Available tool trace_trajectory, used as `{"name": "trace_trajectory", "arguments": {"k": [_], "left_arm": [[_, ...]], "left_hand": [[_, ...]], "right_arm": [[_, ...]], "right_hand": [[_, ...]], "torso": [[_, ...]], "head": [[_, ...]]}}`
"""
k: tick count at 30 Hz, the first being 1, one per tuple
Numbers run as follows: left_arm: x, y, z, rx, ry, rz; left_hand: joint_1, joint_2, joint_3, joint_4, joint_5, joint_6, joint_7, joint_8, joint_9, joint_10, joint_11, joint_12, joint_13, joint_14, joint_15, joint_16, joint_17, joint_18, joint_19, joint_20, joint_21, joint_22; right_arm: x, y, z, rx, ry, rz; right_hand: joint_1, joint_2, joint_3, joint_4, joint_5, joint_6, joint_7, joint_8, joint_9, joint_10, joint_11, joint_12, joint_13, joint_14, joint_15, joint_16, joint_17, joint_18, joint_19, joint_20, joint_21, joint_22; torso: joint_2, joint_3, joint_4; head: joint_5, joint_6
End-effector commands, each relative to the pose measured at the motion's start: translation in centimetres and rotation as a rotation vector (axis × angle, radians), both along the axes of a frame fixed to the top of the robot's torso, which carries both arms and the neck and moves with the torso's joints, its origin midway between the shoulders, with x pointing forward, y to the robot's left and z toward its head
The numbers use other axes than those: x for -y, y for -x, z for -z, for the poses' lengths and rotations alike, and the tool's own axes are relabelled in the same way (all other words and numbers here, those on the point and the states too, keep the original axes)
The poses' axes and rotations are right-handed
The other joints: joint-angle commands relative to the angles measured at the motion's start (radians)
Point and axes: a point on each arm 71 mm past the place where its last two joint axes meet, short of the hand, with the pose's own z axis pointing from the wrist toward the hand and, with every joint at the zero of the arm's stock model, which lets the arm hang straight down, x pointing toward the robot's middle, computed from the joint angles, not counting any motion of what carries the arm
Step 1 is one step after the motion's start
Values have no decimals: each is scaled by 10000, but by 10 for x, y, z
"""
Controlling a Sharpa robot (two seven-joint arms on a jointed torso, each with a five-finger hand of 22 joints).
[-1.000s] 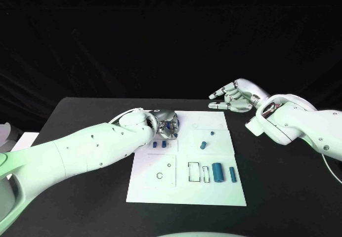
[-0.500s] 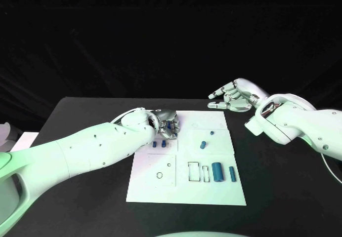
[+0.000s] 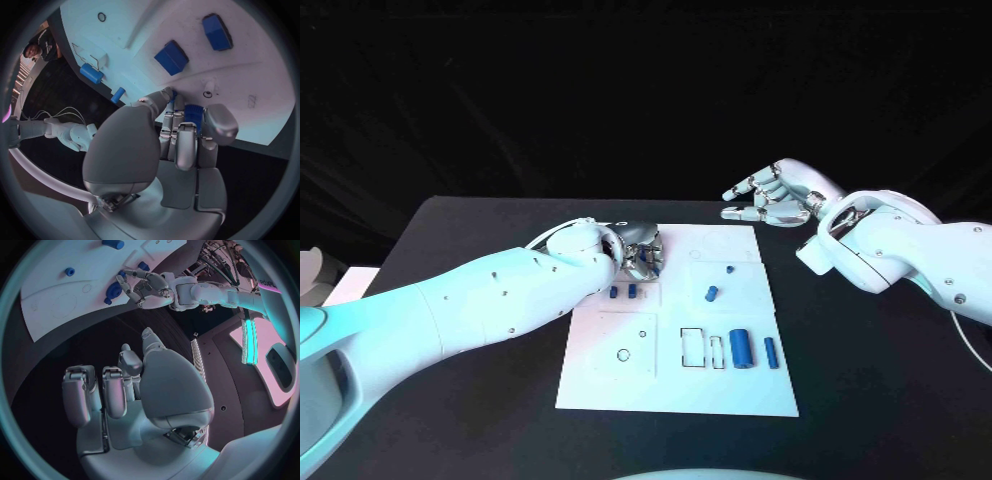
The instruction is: Assemble the parts on the task board
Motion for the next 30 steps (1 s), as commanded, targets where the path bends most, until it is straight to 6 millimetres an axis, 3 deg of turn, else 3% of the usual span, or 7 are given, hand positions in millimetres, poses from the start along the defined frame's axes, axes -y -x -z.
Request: {"name": "trace_trajectory", "arguments": {"k": [1, 8, 17, 30], "left_arm": [[2, 3, 6, -228, -302, 165], [3, 3, 4, 77, 27, 157], [-2, 5, -1, 291, 564, 25], [-33, 12, -27, 350, 1731, -622]], "left_hand": [[72, 172, 219, -125, 20, 206, -18, 20, 45, 208, -38, -84, 24, 613, -111, 67, 244, -170, 242, -106, 90, 98], [-183, 155, 782, -492, 12, 465, 14, -199, 31, 579, -24, -515, 2, 608, -101, 128, 260, -190, 213, -125, 171, 215], [-374, 80, 838, -586, 23, 497, 57, -320, 16, 632, 0, -718, -7, 598, -81, 127, 221, -171, 188, -114, 95, 157], [-535, 26, 809, -613, 43, 535, 75, -393, 11, 679, 14, -843, -3, 594, -64, 133, 208, -176, 190, -100, 116, 189]], "right_arm": [[-2, 1, 0, -28, 30, -174], [-2, 0, 0, -28, 28, -169], [-2, 0, 1, -32, 26, -158], [-1, -2, 2, -71, 31, -125]], "right_hand": [[-44, 74, -60, 7, 59, -61, 0, 33, 9, -76, -5, -13, -10, 828, 51, -45, 1829, 105, 504, 44, -44, 1633], [-44, 74, -60, 7, 59, -61, 0, 33, 9, -76, -5, -13, -10, 828, 51, -45, 1829, 105, 504, 44, -44, 1633], [-44, 74, -60, 7, 59, -61, 0, 33, 9, -76, -5, -13, -10, 828, 51, -45, 1829, 105, 504, 44, -44, 1633], [-44, 74, -60, 7, 59, -61, 0, 33, 9, -76, -5, -13, -10, 828, 51, -45, 1829, 105, 504, 44, -44, 1633]], "torso": [[2, 3, 4], [1, 2, 0], [-9, 2, 11], [-12, 7, 26]], "head": [[-5, 4], [-6, 13], [-17, 62], [28, 142]]}}
